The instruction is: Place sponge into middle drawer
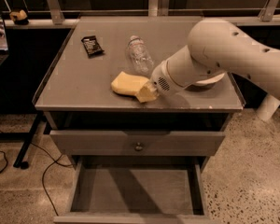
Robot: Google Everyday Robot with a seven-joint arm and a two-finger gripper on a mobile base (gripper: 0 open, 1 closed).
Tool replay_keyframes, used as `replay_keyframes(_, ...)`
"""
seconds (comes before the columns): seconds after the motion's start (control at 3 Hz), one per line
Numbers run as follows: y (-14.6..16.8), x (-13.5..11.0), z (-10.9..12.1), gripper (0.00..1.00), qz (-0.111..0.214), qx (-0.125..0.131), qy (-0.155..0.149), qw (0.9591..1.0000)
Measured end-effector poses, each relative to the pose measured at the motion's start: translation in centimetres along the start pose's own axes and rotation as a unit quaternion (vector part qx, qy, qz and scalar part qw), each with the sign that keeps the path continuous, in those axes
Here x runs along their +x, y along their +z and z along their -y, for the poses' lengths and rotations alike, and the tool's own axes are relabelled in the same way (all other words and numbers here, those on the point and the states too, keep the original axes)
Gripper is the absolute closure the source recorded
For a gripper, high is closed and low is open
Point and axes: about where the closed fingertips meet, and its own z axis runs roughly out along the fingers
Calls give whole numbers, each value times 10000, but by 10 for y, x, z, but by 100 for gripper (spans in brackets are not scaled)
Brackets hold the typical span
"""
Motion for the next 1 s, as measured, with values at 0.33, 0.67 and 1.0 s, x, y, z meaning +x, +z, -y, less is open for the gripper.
replay_keyframes(0.33, -20, 9, -13, 100, -67, -124, -173, 9998)
replay_keyframes(0.67, -46, 21, -35, 100, -15, -245, -377, 9990)
replay_keyframes(1.0, -72, 39, -60, 100, 190, -304, -493, 9981)
